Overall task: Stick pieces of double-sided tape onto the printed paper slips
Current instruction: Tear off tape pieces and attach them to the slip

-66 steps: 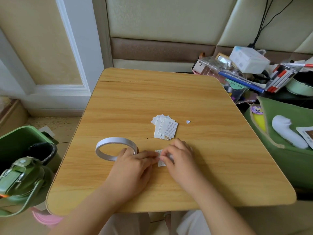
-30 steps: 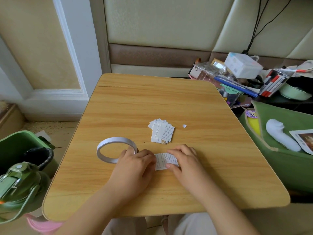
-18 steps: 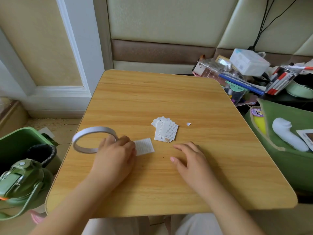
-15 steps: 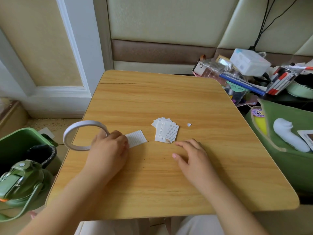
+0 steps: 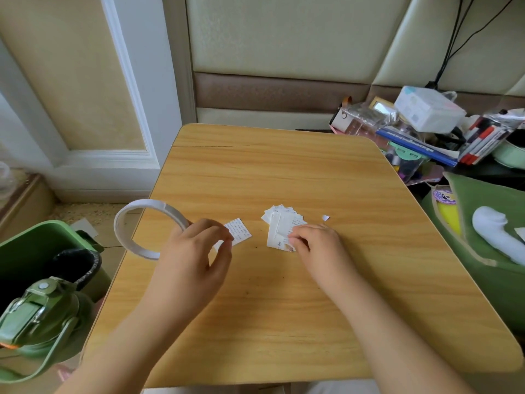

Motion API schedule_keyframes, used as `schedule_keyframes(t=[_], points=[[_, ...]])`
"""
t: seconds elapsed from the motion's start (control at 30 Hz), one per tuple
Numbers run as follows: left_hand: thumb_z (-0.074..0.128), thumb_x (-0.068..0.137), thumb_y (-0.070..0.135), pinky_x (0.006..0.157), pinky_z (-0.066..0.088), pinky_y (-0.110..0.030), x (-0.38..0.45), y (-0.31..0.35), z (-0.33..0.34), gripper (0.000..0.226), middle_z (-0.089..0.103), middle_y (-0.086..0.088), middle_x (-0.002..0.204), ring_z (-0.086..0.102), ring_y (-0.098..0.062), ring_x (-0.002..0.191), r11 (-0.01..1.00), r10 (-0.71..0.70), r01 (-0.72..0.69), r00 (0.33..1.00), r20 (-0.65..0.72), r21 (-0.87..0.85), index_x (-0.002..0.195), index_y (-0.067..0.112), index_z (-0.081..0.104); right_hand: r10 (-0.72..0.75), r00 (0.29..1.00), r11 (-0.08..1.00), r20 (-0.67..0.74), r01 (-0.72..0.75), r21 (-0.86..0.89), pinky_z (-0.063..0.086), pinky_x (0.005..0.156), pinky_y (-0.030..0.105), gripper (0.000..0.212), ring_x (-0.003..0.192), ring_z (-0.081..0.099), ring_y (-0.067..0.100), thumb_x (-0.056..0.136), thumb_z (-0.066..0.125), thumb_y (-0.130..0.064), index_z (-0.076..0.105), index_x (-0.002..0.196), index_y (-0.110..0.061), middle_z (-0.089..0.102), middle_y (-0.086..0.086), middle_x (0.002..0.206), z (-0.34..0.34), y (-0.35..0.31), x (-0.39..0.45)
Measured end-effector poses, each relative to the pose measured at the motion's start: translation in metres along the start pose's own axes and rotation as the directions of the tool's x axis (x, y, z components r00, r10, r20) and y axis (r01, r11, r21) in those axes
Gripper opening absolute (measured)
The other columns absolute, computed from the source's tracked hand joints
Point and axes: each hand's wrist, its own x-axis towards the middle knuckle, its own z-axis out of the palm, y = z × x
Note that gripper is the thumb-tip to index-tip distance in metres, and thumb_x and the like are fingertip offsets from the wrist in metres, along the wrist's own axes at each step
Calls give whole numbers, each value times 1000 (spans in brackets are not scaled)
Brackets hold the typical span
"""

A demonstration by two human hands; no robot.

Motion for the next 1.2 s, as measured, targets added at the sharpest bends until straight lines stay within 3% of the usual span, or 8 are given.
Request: schedule_keyframes(t=[0.13,0.27,0.4,0.57,0.8,0.97,1.1,1.2], points=[[46,84,32,64,45,-27,-10,9,-5,26,62,17,89,54,-3,70,997,-26,27,1000,11,-70,85,20,69,26,999,997,-19,-27,-76,46,69,34,16,80,56,25,90,56,-15,64,78,-18,64,-2,74,-4,-2,-6],[52,83,31,62,37,-6,-14,20,-11,17,61,22,81,51,7,82,990,-35,37,999,19,-137,80,22,67,-84,962,994,-262,64,-84,38,60,22,19,57,55,21,66,73,-1,60,65,-14,57,-5,58,-8,-8,-19],[46,79,42,55,33,-10,-21,36,-20,21,54,10,70,44,-4,65,928,-92,92,996,17,-362,68,26,54,-250,927,955,-280,189,-230,33,64,28,11,58,52,22,66,62,-7,56,63,-16,53,-4,58,-8,-13,-59],[48,73,33,56,31,-21,-26,52,-24,4,43,2,71,32,-13,60,502,-104,198,980,169,-842,73,29,45,-247,956,963,-156,224,-149,36,71,26,23,69,62,17,78,50,-35,69,78,-21,66,-10,75,6,-9,-89],[61,73,51,54,33,-23,-31,75,-28,34,47,2,94,31,-16,52,57,91,214,972,219,-975,92,27,47,-175,916,855,-360,323,405,39,85,8,32,99,56,-2,92,50,-32,59,120,-20,57,-17,111,-61,-69,-102],[56,68,44,47,33,-25,-28,94,-33,51,52,1,118,34,-19,48,116,-14,202,979,202,-972,118,52,47,-245,909,847,-337,370,383,32,98,7,34,121,48,-3,90,51,-30,60,122,-21,52,-17,125,-67,-83,-106],[77,34,66,51,43,-15,-18,107,-35,110,56,-12,109,56,3,54,213,-33,177,984,174,-961,128,30,32,-278,874,875,-399,402,271,38,87,7,28,100,56,0,89,50,-20,65,113,-21,55,-13,110,-67,-79,-104],[71,29,35,68,45,-27,-15,103,-25,88,67,-1,93,57,-16,60,289,-127,217,974,187,-932,113,28,45,-284,823,894,-493,413,174,43,79,10,25,87,58,3,87,51,-16,71,102,-14,61,-6,98,-71,-74,-99]])
